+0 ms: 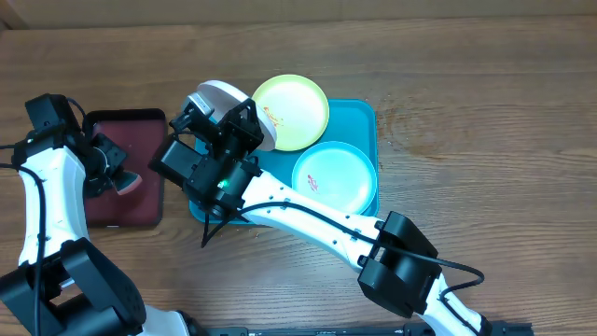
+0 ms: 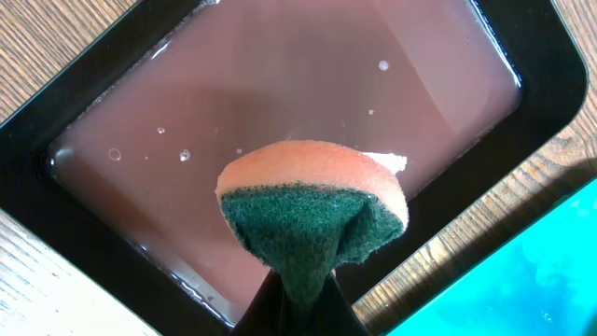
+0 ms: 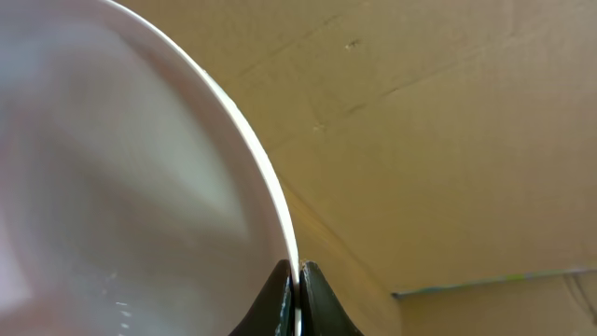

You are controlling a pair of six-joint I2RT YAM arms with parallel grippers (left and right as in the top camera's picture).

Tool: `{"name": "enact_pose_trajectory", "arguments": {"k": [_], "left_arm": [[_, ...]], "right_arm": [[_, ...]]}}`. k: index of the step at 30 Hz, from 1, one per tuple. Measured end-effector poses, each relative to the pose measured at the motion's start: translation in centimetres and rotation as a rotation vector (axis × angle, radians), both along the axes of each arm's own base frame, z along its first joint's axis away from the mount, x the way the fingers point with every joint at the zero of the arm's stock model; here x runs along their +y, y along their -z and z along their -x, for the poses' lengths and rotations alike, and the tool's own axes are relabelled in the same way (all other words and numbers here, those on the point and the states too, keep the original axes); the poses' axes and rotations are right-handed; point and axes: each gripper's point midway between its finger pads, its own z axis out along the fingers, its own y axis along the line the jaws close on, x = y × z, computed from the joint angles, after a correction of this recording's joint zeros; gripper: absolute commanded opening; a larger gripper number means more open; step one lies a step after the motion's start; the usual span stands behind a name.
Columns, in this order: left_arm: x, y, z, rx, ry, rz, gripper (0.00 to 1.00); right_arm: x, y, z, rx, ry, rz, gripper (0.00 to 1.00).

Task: Clean dirty plates on tray and stack at the side
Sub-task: 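Lift the white plate with the right gripper and carry it right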

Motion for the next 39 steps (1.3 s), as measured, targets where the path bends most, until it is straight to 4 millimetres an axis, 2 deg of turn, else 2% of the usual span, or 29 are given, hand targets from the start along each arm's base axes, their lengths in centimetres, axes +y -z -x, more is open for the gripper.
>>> {"name": "enact_pose_trajectory", "arguments": {"k": [9, 15, 19, 21, 23, 26, 29, 32, 33, 34, 36, 39], "left_arm": [[-0.2, 0.0, -0.1, -0.005, 0.004, 0.009, 0.04], [-0.2, 0.0, -0.1, -0.006, 0.005, 0.013, 0.04], [-0.3, 0.0, -0.1, -0.007, 0.005, 0.015, 0.04], [-0.3, 0.0, -0.1, -0.008, 0.006, 0.015, 0.04], [-0.3, 0.0, -0.1, -0.008, 0.006, 0.015, 0.04], [-0.4, 0.0, -0.2, -0.011, 0.008, 0.023, 0.04], [-0.6, 0.0, -0.3, -0.016, 0.011, 0.032, 0.04], [-0.7, 0.0, -0.3, -0.019, 0.013, 0.038, 0.04], [-0.7, 0.0, -0.3, -0.019, 0.013, 0.038, 0.04], [-0.7, 0.0, -0.3, -0.02, 0.014, 0.04, 0.04], [-0.8, 0.0, -0.4, -0.022, 0.015, 0.044, 0.04], [-0.9, 0.0, -0.4, -0.026, 0.018, 0.051, 0.04]], "right_arm": [[0.0, 0.1, 0.1, 0.008, -0.003, 0.007, 0.04], [1.6, 4.4, 1.1, 0.264, -0.164, 0.03, 0.04], [1.7, 1.9, -0.4, 0.127, -0.105, -0.065, 0.04], [1.3, 1.9, -0.7, 0.161, -0.119, -0.079, 0.04], [1.1, 3.6, -0.4, 0.301, -0.177, -0.093, 0.04], [0.2, 6.1, -0.8, 0.465, -0.187, -0.218, 0.04], [-2.8, 8.1, -3.0, 0.588, -0.085, -0.421, 0.04], [-7.7, 9.7, -6.0, 0.722, 0.036, -0.653, 0.04], [-10.8, 10.2, -7.5, 0.787, 0.094, -0.777, 0.04], [-11.6, 10.3, -7.9, 0.804, 0.108, -0.814, 0.04], [-16.2, 10.6, -9.3, 0.87, 0.177, -0.962, 0.04], [-23.5, 10.8, -9.9, 0.939, 0.297, -1.125, 0.04]]}}
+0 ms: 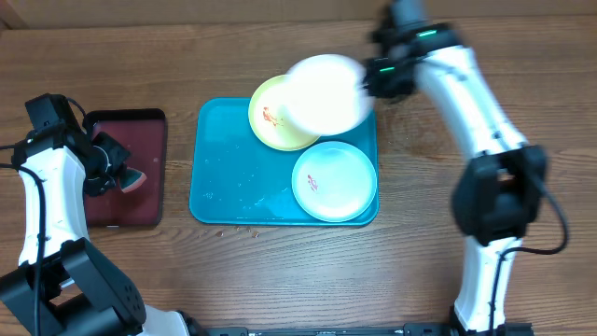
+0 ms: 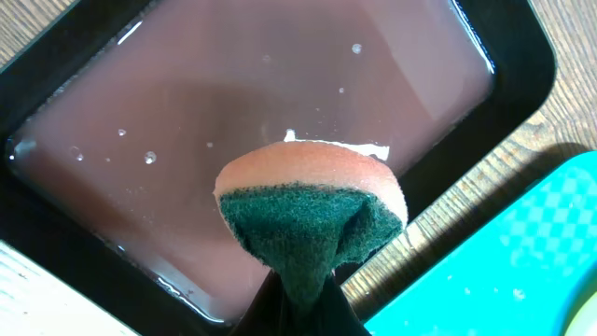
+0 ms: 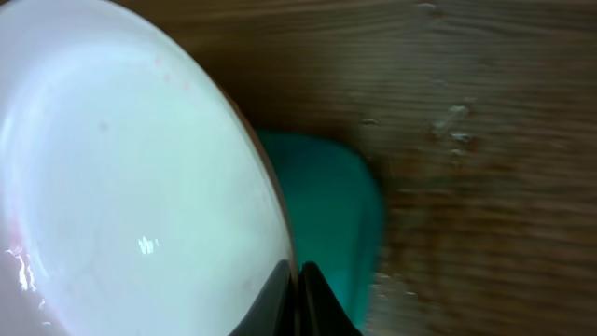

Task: Clean dirty plates on tray and stack at the side
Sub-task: 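Lift the white plate with the right gripper and carry it right, then set the white plate down on the table right of the teal tray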

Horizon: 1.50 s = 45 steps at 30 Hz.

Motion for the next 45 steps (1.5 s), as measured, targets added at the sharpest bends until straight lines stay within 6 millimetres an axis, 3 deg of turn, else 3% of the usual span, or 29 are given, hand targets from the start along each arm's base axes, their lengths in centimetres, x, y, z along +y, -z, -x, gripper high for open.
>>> {"name": "enact_pose_trajectory", "arguments": {"k": [4, 8, 15, 22, 23, 25, 29, 34, 35, 41, 45], "left_arm": [[-0.2, 0.0, -0.1, -0.006, 0.003, 0.009, 0.04], [-0.2, 0.0, -0.2, -0.01, 0.005, 0.014, 0.04], [-0.2, -0.1, -0.2, -0.012, 0.005, 0.014, 0.04], [-0.3, -0.1, -0.2, -0.011, 0.005, 0.014, 0.04], [-0.2, -0.1, -0.2, -0.012, 0.005, 0.014, 0.04], [-0.2, -0.1, -0.2, -0.012, 0.005, 0.014, 0.04], [-0.3, -0.1, -0.3, -0.017, 0.007, 0.017, 0.04], [-0.5, -0.1, -0.5, -0.026, 0.011, 0.027, 0.04], [-0.5, -0.1, -0.5, -0.026, 0.011, 0.027, 0.04], [-0.7, -0.3, -1.0, -0.044, 0.022, 0.025, 0.04], [-1.9, -0.4, -1.7, -0.053, 0.06, 0.024, 0.04]], "right_arm": [[-8.0, 0.5, -0.1, 0.071, 0.155, -0.066, 0.04], [-12.8, 2.6, 1.3, 0.142, 0.25, -0.073, 0.04], [-18.8, 6.9, 3.5, 0.206, 0.366, -0.047, 0.04], [-21.8, 9.1, 4.3, 0.203, 0.427, -0.02, 0.05], [-22.0, 9.2, 4.3, 0.2, 0.43, -0.015, 0.2], [-22.1, 9.4, 4.5, 0.207, 0.433, -0.009, 0.31], [-21.8, 9.4, 4.6, 0.212, 0.422, -0.006, 0.38], [-19.2, 8.5, 4.5, 0.218, 0.358, -0.093, 0.59], [-18.6, 7.9, 4.2, 0.204, 0.338, -0.116, 0.61], [-13.0, -0.3, -0.4, -0.071, 0.18, -0.209, 0.72], [-6.1, -3.1, -2.0, -0.195, 0.027, -0.216, 0.75]]}}
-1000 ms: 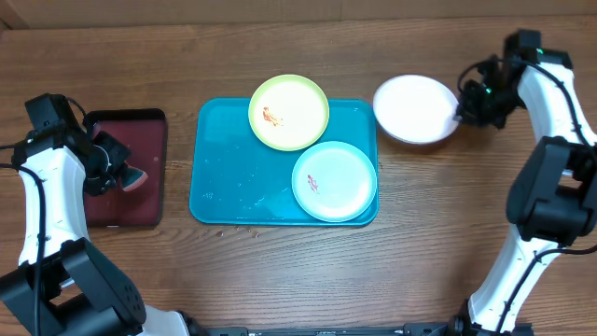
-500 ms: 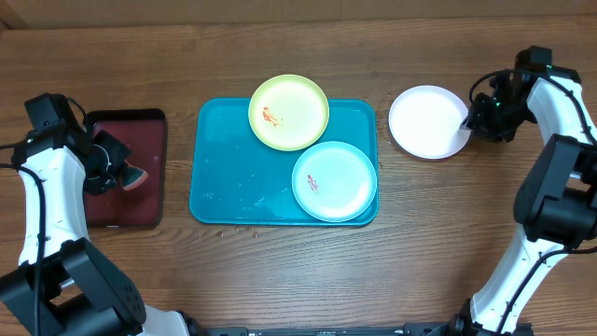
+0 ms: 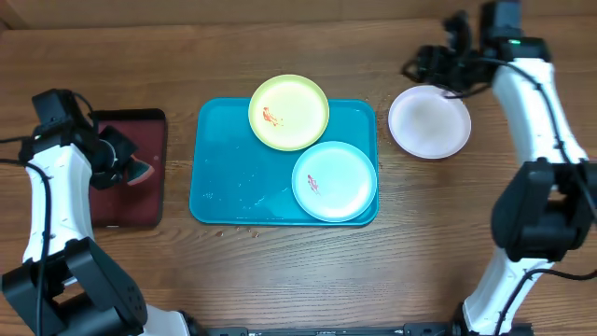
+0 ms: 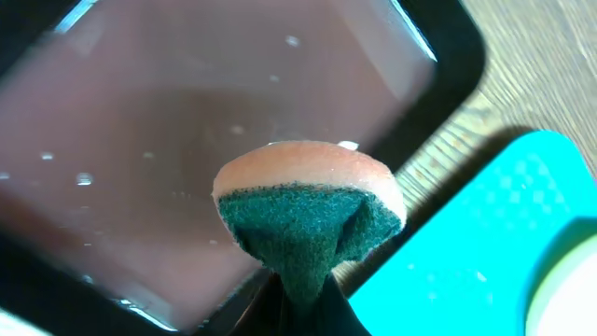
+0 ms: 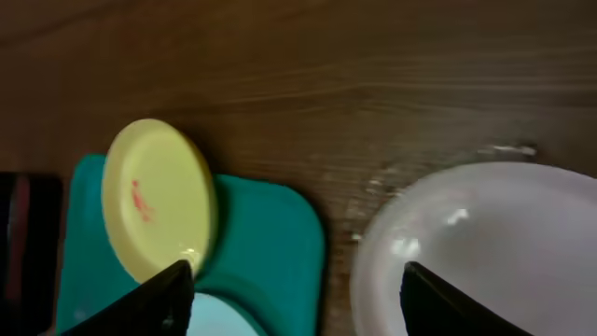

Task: Clean dirty plates on tray and stack at the side
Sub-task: 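Set the white plate down on the table right of the teal tray, then reach the right gripper to the yellow plate rim and grip it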

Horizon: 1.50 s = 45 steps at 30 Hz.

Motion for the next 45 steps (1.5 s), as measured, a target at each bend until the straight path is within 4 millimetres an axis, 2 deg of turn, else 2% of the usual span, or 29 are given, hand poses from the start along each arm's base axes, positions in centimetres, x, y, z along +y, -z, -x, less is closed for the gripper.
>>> {"name": "enact_pose_trajectory", "arguments": {"k": [3, 6, 9, 11, 12, 13, 14, 18, 22, 24, 26, 29, 33, 35, 39, 45], "left_arm": [[-1.1, 0.0, -0.5, -0.006, 0.042, -0.002, 0.04], [-2.1, -0.1, -0.8, -0.006, 0.08, -0.005, 0.04], [-3.0, -0.1, -1.1, -0.006, 0.108, -0.006, 0.04], [-3.5, 0.0, -1.2, -0.006, 0.124, -0.007, 0.04], [-3.8, 0.0, -1.3, -0.006, 0.134, -0.007, 0.04], [-4.1, 0.0, -1.4, -0.006, 0.143, -0.008, 0.04], [-4.3, 0.0, -1.4, -0.006, 0.154, -0.009, 0.04], [-5.1, -0.1, -1.6, -0.007, 0.186, -0.011, 0.04], [-5.6, -0.1, -1.7, -0.008, 0.198, -0.007, 0.04], [-5.7, 0.0, -1.7, -0.008, 0.2, -0.006, 0.04], [-5.7, 0.0, -1.8, -0.009, 0.201, -0.004, 0.04], [-5.7, 0.0, -1.8, -0.01, 0.201, -0.004, 0.04], [-5.7, -0.1, -1.8, -0.01, 0.201, -0.004, 0.04], [-5.7, -0.1, -1.8, -0.012, 0.201, -0.005, 0.04], [-5.7, -0.1, -1.9, -0.014, 0.201, -0.006, 0.04], [-5.7, -0.1, -1.9, -0.016, 0.201, -0.007, 0.04]], "right_arm": [[5.1, 0.2, -0.5, -0.052, -0.072, 0.043, 0.75], [9.7, 1.3, -1.1, -0.112, -0.12, 0.114, 0.75], [12.7, 3.1, -1.9, -0.156, -0.136, 0.178, 0.75], [14.0, 4.5, -2.4, -0.174, -0.14, 0.21, 0.75], [14.4, 5.1, -2.6, -0.182, -0.139, 0.224, 0.76], [14.8, 5.8, -2.9, -0.19, -0.138, 0.237, 0.83], [15.0, 6.5, -3.0, -0.192, -0.138, 0.247, 0.86], [15.8, 9.4, -3.7, -0.193, -0.136, 0.28, 0.85], [16.2, 11.7, -3.7, -0.185, -0.154, 0.306, 0.66], [16.3, 11.9, -3.8, -0.194, -0.168, 0.317, 0.57], [16.6, 11.9, -3.8, -0.206, -0.18, 0.325, 0.55], [17.3, 11.8, -3.5, -0.221, -0.208, 0.335, 0.46], [18.1, 11.9, -3.0, -0.226, -0.244, 0.346, 0.24], [18.4, 12.0, -2.7, -0.223, -0.257, 0.35, 0.09], [18.5, 12.3, -2.1, -0.199, -0.26, 0.347, 0.04], [19.5, 12.8, -0.8, -0.153, -0.28, 0.322, 0.04]]}}
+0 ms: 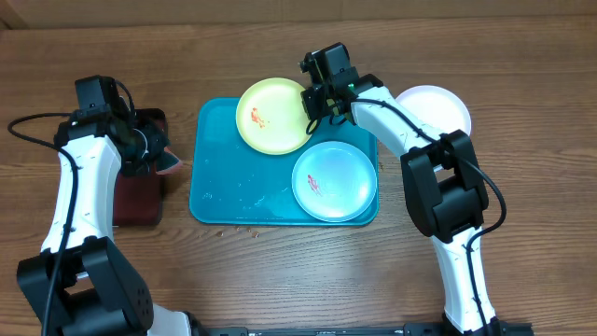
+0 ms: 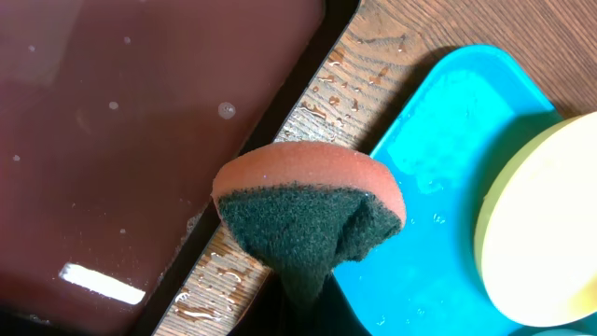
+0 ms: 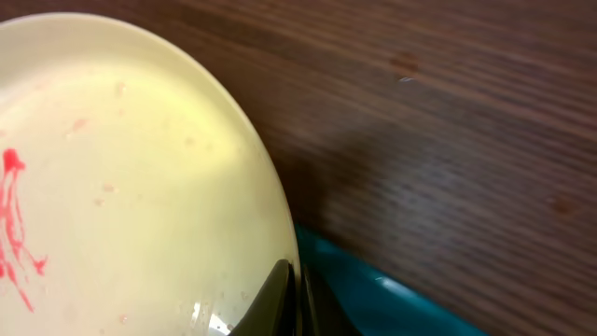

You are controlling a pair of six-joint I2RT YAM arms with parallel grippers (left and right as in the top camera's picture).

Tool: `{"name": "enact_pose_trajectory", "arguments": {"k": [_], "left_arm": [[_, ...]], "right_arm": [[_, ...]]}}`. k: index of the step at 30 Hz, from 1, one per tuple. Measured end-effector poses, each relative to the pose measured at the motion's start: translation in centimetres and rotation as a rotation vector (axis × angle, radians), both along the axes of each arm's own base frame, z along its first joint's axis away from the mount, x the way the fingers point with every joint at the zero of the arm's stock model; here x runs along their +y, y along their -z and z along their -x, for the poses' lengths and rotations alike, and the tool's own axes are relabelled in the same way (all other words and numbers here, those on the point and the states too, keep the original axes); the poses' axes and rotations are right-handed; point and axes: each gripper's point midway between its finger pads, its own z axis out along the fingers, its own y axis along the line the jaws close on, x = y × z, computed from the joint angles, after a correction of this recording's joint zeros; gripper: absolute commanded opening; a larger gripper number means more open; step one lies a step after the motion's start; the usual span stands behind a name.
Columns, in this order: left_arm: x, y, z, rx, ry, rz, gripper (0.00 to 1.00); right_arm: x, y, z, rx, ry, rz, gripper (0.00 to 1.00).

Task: Clean dirty plates on tray and stack at the side
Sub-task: 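Reach the right gripper to the yellow plate rim and grip it, then move the sponge with the left gripper onto the yellow plate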

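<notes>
A yellow plate (image 1: 270,116) with a red smear lies at the far edge of the blue tray (image 1: 224,177); my right gripper (image 1: 315,105) is shut on its right rim, seen close in the right wrist view (image 3: 297,280). A light blue plate (image 1: 334,181) with a red smear lies on the tray's right side. A white plate (image 1: 440,105) rests on the table right of the tray. My left gripper (image 2: 303,289) is shut on an orange and green sponge (image 2: 308,210), held over the gap between the basin and the tray.
A black basin of brownish water (image 1: 131,201) stands left of the tray, partly under my left arm. Water drops lie on the wood (image 2: 331,89) between basin and tray. Small crumbs lie by the tray's near edge (image 1: 244,227).
My right gripper left the white plate and is now shut on the yellow plate's rim. My left gripper has moved right with the sponge, from over the basin to the tray's left edge.
My right gripper first held the white plate above the tray's left side, then carried it over the tray's far right. Then the plate lay on the table with the gripper open. The sponge stayed over the basin, and now nears the tray while my right gripper grips the yellow plate.
</notes>
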Motion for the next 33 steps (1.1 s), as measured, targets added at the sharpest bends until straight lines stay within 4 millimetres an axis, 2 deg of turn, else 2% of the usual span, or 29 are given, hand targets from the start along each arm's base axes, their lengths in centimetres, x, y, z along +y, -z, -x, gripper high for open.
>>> {"name": "enact_pose_trajectory", "arguments": {"k": [4, 8, 9, 10, 11, 13, 17, 22, 28, 33], "left_arm": [[0.0, 0.0, 0.0, 0.0, 0.0, 0.0, 0.04], [0.0, 0.0, 0.0, 0.0, 0.0, 0.0, 0.04], [0.0, 0.0, 0.0, 0.0, 0.0, 0.0, 0.04], [0.0, 0.0, 0.0, 0.0, 0.0, 0.0, 0.04], [0.0, 0.0, 0.0, 0.001, 0.0, 0.0, 0.04], [0.0, 0.0, 0.0, 0.001, 0.0, 0.0, 0.04], [0.0, 0.0, 0.0, 0.0, 0.0, 0.0, 0.04], [0.0, 0.0, 0.0, 0.0, 0.0, 0.0, 0.05], [-0.1, 0.0, 0.0, -0.002, 0.006, 0.006, 0.04], [-0.6, -0.1, -0.1, -0.006, 0.02, 0.017, 0.04]], "right_arm": [[2.0, 0.4, 2.0, 0.046, -0.022, -0.003, 0.04], [5.3, 1.0, 5.3, 0.097, -0.076, 0.007, 0.05], [6.0, 1.0, 5.9, 0.104, -0.09, 0.01, 0.12], [6.7, 1.1, 6.5, 0.108, -0.102, 0.012, 0.27], [7.1, 1.1, 6.9, 0.112, -0.108, 0.012, 0.32], [8.0, 1.2, 7.9, 0.123, -0.125, 0.016, 0.34], [8.9, 1.0, 8.0, 0.097, -0.147, 0.008, 0.34], [9.2, 0.3, 6.7, 0.019, -0.194, 0.016, 0.33], [8.9, 1.6, 6.8, 0.017, -0.233, 0.048, 0.15], [8.8, 1.6, 6.9, 0.035, -0.212, 0.043, 0.06]]}}
